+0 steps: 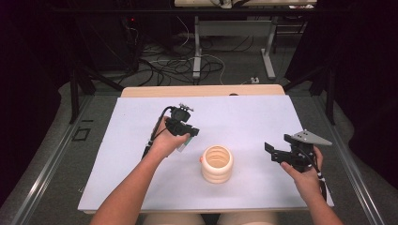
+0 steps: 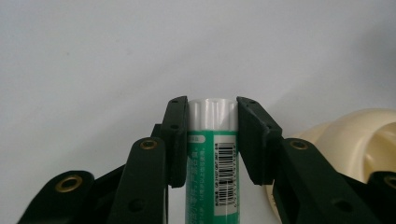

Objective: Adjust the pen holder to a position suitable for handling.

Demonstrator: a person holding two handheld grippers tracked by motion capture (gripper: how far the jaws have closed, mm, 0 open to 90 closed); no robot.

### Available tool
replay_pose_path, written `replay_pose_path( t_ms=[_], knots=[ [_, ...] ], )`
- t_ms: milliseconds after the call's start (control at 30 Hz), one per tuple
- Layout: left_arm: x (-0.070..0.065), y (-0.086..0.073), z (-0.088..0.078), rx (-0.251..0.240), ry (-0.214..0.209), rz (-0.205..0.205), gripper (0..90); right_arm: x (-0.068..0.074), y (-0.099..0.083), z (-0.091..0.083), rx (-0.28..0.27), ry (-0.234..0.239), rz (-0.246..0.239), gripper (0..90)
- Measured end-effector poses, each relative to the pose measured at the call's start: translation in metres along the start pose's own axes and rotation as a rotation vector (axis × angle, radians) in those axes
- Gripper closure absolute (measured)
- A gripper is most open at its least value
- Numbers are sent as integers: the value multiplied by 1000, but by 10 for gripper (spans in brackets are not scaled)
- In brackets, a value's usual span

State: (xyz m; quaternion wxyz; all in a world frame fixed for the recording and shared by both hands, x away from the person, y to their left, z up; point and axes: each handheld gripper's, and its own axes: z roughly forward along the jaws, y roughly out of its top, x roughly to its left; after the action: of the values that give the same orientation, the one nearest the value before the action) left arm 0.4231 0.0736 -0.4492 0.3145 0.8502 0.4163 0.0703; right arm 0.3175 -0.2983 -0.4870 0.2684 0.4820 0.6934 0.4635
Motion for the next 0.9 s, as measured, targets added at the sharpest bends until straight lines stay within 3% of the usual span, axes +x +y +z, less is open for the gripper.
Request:
replay_pose_path(
  t_ms=[233,400,467,500,533,600,633,867,900],
  knots=[
    [-7,10,-21,-16,-29,18,660,9,3,-3,-53,24,-62,150],
    [-14,16,-32,-19,-51,33,660,22,9,-7,-78,38,-168,152],
    [-16,17,-35,-23,-60,38,660,26,10,-7,-78,41,-181,152],
    [-17,18,-37,-26,-66,34,660,32,13,-8,-82,51,-222,153],
    [-17,19,-39,-29,-69,38,660,32,13,-8,-82,51,-222,153],
    [-21,21,-42,-34,-73,46,660,41,16,-9,-72,68,-288,157],
    [-21,21,-42,-34,-73,46,660,41,16,-9,-72,68,-288,157],
    [-31,27,-48,-33,-104,70,660,62,23,-10,-82,91,-434,217],
    [-32,28,-49,-27,-116,88,661,64,24,-10,-80,97,-455,226]
  ],
)
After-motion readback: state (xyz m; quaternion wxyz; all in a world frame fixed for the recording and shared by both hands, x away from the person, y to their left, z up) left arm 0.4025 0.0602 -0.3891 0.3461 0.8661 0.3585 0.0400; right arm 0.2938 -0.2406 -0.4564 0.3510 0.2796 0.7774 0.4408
